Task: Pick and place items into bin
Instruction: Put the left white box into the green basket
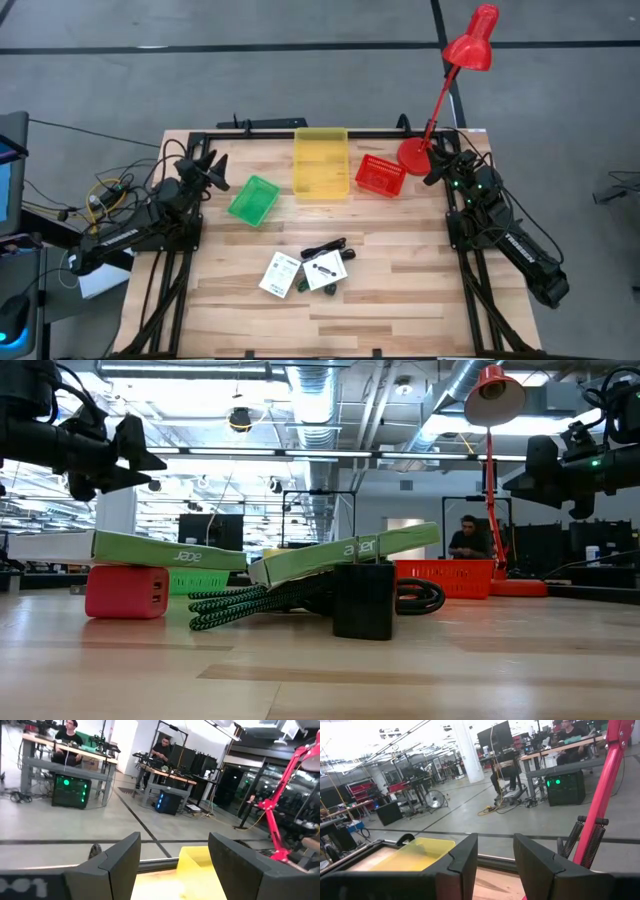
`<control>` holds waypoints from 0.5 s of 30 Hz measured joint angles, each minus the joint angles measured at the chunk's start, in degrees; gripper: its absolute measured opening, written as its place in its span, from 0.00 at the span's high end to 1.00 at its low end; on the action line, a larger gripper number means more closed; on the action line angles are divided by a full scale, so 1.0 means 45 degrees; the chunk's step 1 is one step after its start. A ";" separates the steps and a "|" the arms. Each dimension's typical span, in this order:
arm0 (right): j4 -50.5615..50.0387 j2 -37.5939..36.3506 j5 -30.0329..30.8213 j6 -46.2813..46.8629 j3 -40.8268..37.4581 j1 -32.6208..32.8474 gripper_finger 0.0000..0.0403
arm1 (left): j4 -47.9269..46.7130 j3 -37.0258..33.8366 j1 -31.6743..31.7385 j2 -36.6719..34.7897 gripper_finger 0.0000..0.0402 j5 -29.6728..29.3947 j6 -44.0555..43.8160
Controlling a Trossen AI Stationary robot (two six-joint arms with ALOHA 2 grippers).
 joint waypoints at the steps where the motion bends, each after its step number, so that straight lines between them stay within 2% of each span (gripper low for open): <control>1: 0.0002 0.0004 0.0001 0.0000 0.0001 0.0000 0.70 | 0.0000 0.0000 0.0000 -0.0001 0.44 0.0177 -0.0247; 5: 0.0003 0.0005 0.0005 -0.0005 0.0005 0.0000 0.70 | 0.0346 0.0000 0.0005 0.0004 0.44 0.2126 -0.0141; 11: 0.0002 0.0005 0.0005 -0.0002 0.0002 0.0005 0.70 | 0.2118 0.0000 -0.0251 0.0004 0.44 0.6570 0.1339; 15: 0.0002 0.0004 0.0000 0.0000 0.0000 0.0000 0.70 | 0.2599 0.0000 -0.1053 -0.0001 0.44 0.8097 0.2338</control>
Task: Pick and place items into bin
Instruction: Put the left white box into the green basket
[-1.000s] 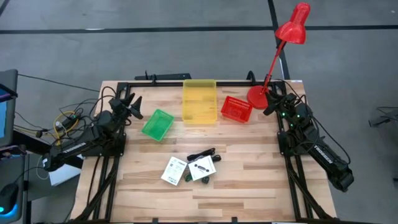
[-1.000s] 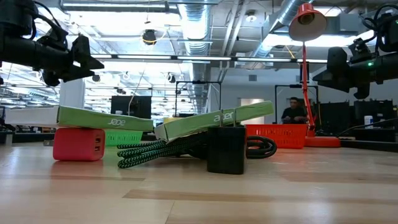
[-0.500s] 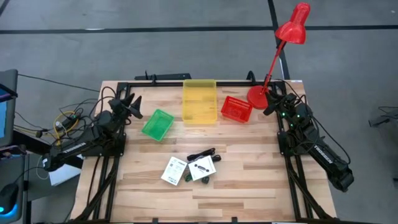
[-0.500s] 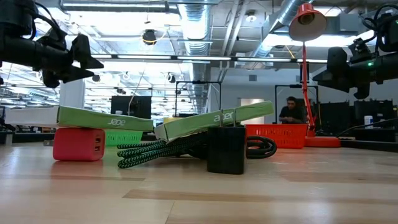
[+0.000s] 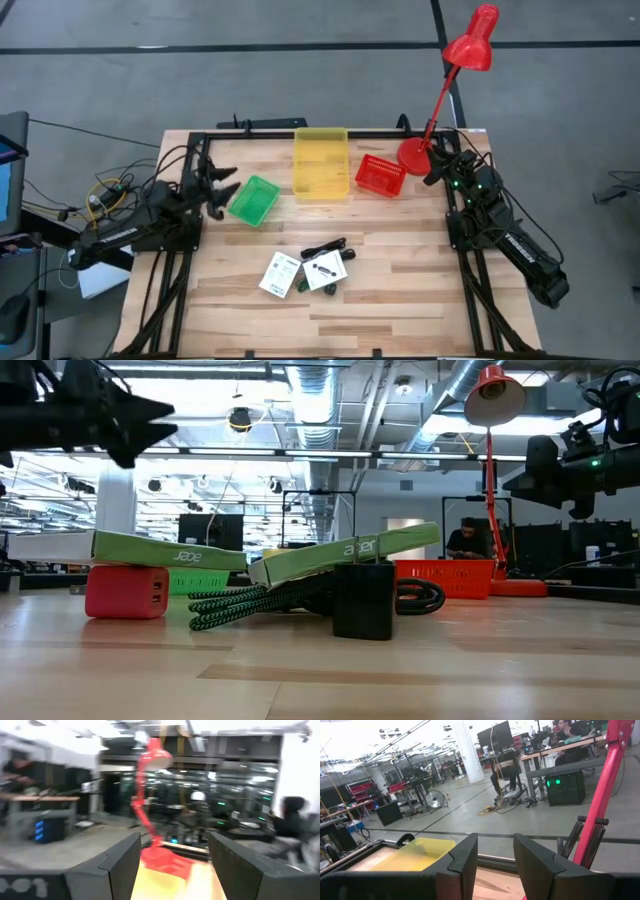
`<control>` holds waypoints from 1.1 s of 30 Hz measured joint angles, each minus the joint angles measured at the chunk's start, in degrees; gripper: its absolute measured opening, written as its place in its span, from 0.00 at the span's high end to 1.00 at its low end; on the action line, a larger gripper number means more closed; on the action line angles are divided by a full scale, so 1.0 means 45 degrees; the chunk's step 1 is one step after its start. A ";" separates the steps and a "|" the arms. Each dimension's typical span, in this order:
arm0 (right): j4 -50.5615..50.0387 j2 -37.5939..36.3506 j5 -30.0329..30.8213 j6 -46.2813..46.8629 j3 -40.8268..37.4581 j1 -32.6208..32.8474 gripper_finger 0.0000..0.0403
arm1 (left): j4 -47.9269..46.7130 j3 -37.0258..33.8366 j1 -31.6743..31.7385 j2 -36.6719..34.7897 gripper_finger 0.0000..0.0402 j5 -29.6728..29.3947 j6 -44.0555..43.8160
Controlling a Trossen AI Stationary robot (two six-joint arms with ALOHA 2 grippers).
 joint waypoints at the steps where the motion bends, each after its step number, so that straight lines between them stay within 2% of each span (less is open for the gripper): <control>1: 0.0001 -0.0002 0.0005 -0.0002 0.0003 0.0002 0.70 | 0.0040 0.0000 -0.0270 0.0001 0.44 0.0115 0.0142; 10: 0.0001 0.0001 0.0000 0.0000 0.0005 0.0001 0.70 | -0.0034 0.0005 -0.3404 0.0010 0.44 0.0607 0.1713; 18: 0.0001 -0.0003 0.0004 0.0000 0.0001 0.0001 0.70 | -0.0239 0.0005 -0.6197 0.0010 0.44 0.0150 0.2653; 26: 0.0000 0.0000 0.0000 0.0000 0.0005 0.0001 0.70 | -0.0715 0.0733 -0.8365 0.0661 0.44 -0.1580 0.3422; 33: 0.0001 -0.0002 0.0003 -0.0005 0.0003 0.0003 0.70 | -0.1073 0.1802 -0.9998 0.3117 0.44 -0.3982 0.4345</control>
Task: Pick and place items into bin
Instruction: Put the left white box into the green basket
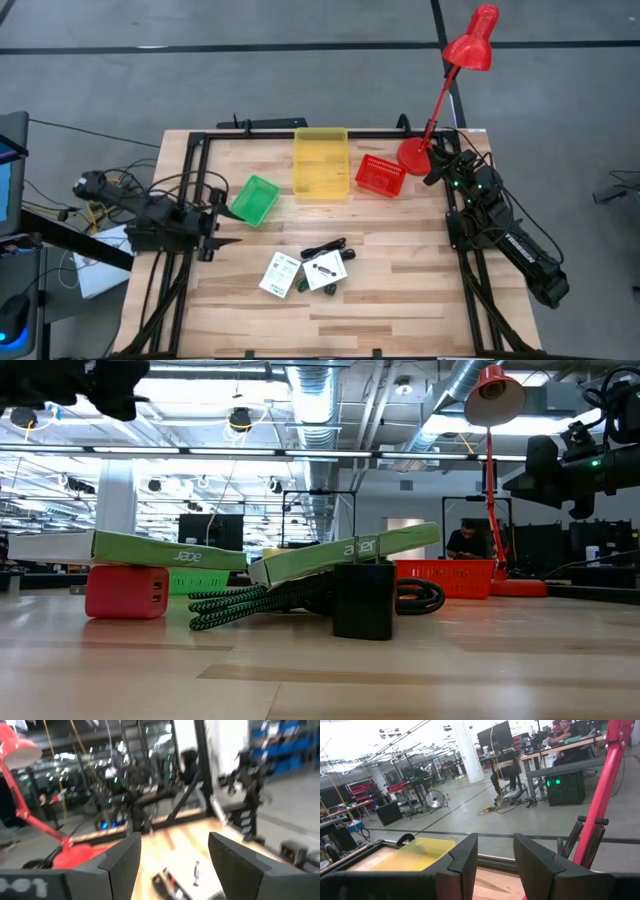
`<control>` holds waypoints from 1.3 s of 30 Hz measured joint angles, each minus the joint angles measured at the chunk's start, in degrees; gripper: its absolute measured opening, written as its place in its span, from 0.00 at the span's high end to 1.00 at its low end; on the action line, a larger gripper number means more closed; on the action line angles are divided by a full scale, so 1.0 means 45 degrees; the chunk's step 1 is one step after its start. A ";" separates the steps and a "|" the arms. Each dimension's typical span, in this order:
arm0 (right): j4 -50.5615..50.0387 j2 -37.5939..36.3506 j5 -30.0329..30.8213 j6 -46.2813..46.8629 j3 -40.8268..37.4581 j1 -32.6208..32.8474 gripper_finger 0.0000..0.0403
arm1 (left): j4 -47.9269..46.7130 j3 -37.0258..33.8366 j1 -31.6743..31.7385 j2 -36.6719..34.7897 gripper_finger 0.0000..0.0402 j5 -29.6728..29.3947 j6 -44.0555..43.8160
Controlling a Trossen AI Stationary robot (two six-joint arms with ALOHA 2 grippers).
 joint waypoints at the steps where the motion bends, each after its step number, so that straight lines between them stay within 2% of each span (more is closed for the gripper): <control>1: -0.0002 0.0003 0.0002 0.0005 0.0001 -0.0003 0.70 | -0.0132 0.0210 -0.0215 0.0475 0.44 -0.0378 0.0097; 5: 0.0000 0.0002 -0.0003 0.0003 -0.0002 -0.0001 0.70 | -0.1092 0.1328 -0.1100 0.2411 0.44 -0.2060 0.0321; 11: 0.0000 0.0000 0.0002 0.0005 0.0002 0.0000 0.70 | -0.4309 0.4102 -0.2511 0.4822 0.44 -0.4740 0.0247; 16: 0.0000 0.0003 -0.0001 0.0005 0.0000 0.0002 0.70 | -0.7521 0.6714 -0.3739 0.6563 0.44 -0.6725 -0.0620; 21: -0.0001 0.0001 -0.0003 0.0003 0.0001 0.0002 0.70 | -1.0565 0.8732 -0.5007 0.8582 0.44 -0.8110 -0.2081; 27: -0.0001 0.0003 -0.0003 0.0005 0.0001 -0.0003 0.70 | -1.2634 0.9846 -0.6013 1.0806 0.44 -0.8574 -0.3957; 39: -0.0002 0.0003 -0.0001 0.0003 -0.0001 0.0000 0.70 | -1.4350 0.9923 -0.6858 1.3719 0.44 -0.8089 -0.6754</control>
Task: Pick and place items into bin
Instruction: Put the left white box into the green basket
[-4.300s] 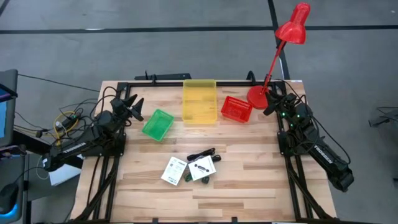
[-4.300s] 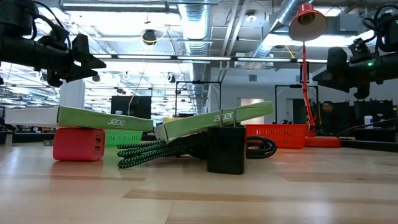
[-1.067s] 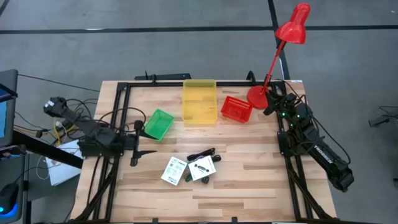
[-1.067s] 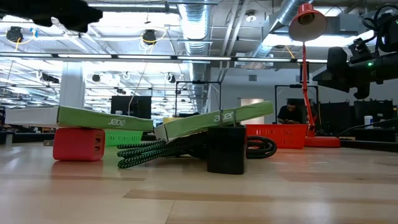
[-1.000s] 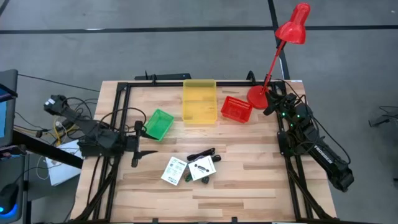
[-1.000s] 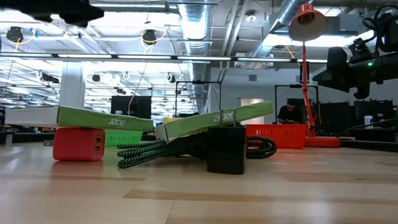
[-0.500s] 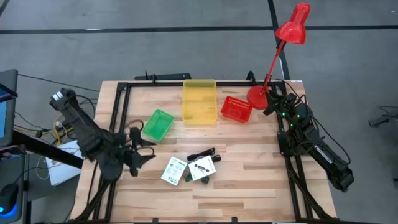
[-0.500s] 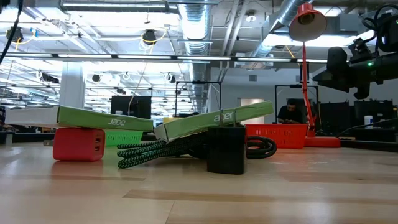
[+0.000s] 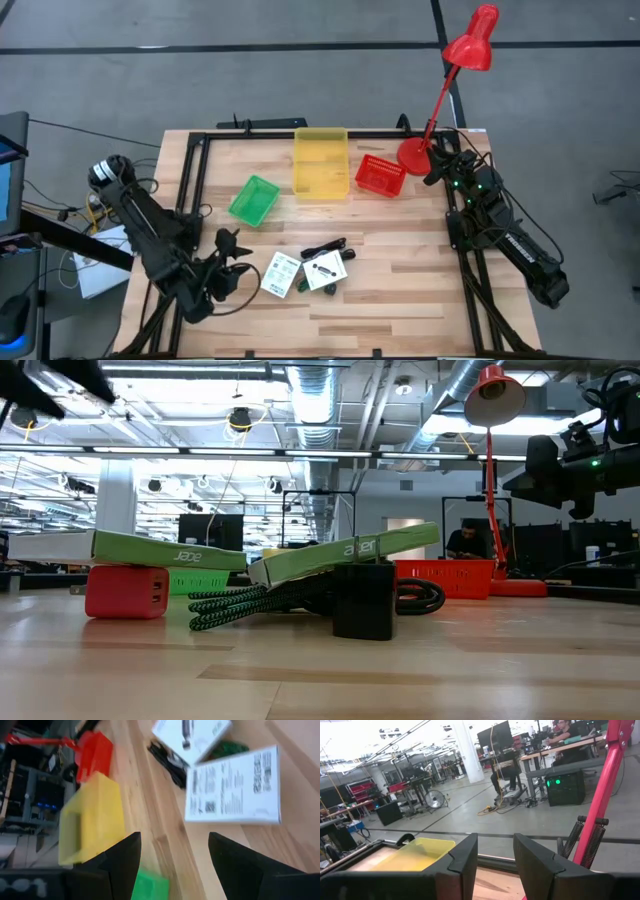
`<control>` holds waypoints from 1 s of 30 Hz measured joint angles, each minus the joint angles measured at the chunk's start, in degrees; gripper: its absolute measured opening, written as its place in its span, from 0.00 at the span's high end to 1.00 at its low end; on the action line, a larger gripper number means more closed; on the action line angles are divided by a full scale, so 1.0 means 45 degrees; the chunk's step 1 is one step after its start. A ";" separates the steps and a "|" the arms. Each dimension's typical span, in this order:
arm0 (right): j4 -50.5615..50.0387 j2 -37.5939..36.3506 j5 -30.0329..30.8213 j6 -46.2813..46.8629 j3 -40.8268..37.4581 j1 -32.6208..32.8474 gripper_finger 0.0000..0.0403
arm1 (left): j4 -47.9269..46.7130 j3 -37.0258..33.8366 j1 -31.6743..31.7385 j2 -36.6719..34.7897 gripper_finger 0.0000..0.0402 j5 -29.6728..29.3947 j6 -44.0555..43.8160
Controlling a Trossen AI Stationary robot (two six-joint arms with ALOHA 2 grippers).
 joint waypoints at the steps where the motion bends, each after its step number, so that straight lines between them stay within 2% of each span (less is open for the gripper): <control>1: -0.0002 0.0000 0.0002 -0.0002 0.0000 0.0002 0.70 | -0.0153 0.0000 -0.0037 0.0209 0.44 0.0129 -0.0243; 12: 0.0002 0.0000 -0.0001 0.0002 0.0002 0.0002 0.70 | -0.0497 0.0005 -0.0745 0.2513 0.44 0.1170 -0.0700; 21: 0.0002 0.0000 0.0000 0.0000 0.0001 0.0001 0.70 | -0.0494 0.0010 -0.1574 0.3984 0.44 0.0811 0.0008; 30: 0.0000 0.0000 -0.0001 0.0002 0.0000 0.0002 0.70 | 0.0194 0.0010 -0.2452 0.4628 0.44 0.0491 -0.0141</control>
